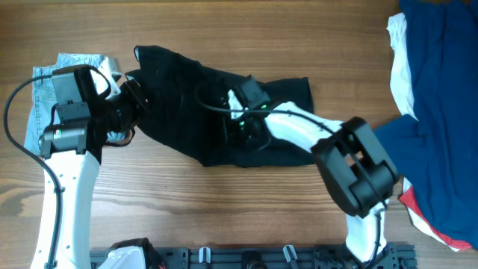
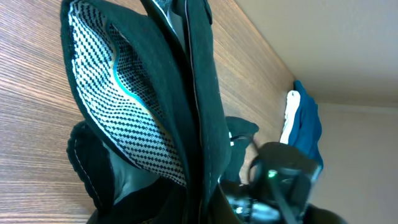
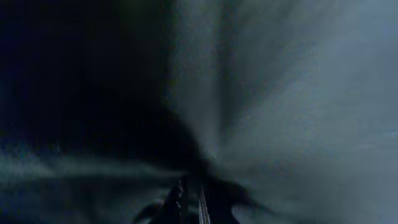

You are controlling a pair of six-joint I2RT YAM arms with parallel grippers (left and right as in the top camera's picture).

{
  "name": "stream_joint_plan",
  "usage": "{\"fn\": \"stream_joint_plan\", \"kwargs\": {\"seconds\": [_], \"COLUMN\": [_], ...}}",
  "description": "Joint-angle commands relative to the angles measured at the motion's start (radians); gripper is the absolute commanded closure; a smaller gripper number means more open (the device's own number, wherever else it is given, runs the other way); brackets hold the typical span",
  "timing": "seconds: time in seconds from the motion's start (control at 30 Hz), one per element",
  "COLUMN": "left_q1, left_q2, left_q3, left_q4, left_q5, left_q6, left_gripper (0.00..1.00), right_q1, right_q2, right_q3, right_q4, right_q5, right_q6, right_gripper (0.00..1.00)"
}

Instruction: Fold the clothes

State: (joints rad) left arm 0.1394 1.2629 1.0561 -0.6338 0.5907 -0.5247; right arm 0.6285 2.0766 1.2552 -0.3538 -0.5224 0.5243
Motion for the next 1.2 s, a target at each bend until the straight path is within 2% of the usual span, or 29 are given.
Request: {"fn": "stream_joint_plan", "kwargs": {"seconds": [0.0, 0.13, 0.27, 0.4, 0.6, 0.7, 0.8, 0.97, 1.17], "left_q1": [0.001, 0.001, 0.001, -0.001, -0.050, -0.095, -0.160, -0.258, -0.357], "left_q2": [-0.020, -0.020, -0.020, -0.019, -0.019, -0.018, -0.006, 0.042, 0.111], "left_q3": [0.026, 0.026, 0.026, 0.026, 0.026, 0.026, 0.026, 0.026, 0.026], "left_q4": [0.021, 0.026, 0.037, 0.039, 0.044, 0.044, 0.047, 0.068, 0.141], "left_q5": [0.034, 0.034, 0.034, 0.034, 0.001, -0.035, -0.082, -0.100, -0.106], "left_q6": [-0.016, -0.016, -0.016, -0.016, -0.016, -0.016, -0.016, -0.021, -0.088], "left_gripper": [0.96, 0.96, 0.96, 0.96, 0.96, 0.96, 0.95, 0.96, 0.96], "right_q1": [0.069, 0.105, 0.079, -0.020, -0.217, -0.307, -0.370, -0.381, -0.381], "right_q2": [0.026, 0.026, 0.007, -0.074, -0.221, -0.235, -0.221, -0.219, -0.219], "right_q3": [-0.008, -0.008, -0.008, -0.008, -0.008, -0.008, -0.023, -0.098, -0.179], "right_q4": [0.043, 0.065, 0.031, -0.039, -0.221, -0.317, -0.424, -0.417, -0.367], "right_q5": [-0.063, -0.063, -0.062, -0.039, 0.109, 0.147, 0.293, 0.394, 0.397], "right_q6": [0.028, 0.028, 0.025, -0.003, -0.060, -0.136, -0.162, -0.186, -0.183], "right_gripper": [0.92, 0.92, 0.89, 0.87, 0.86, 0.86, 0.87, 0.87, 0.86]}}
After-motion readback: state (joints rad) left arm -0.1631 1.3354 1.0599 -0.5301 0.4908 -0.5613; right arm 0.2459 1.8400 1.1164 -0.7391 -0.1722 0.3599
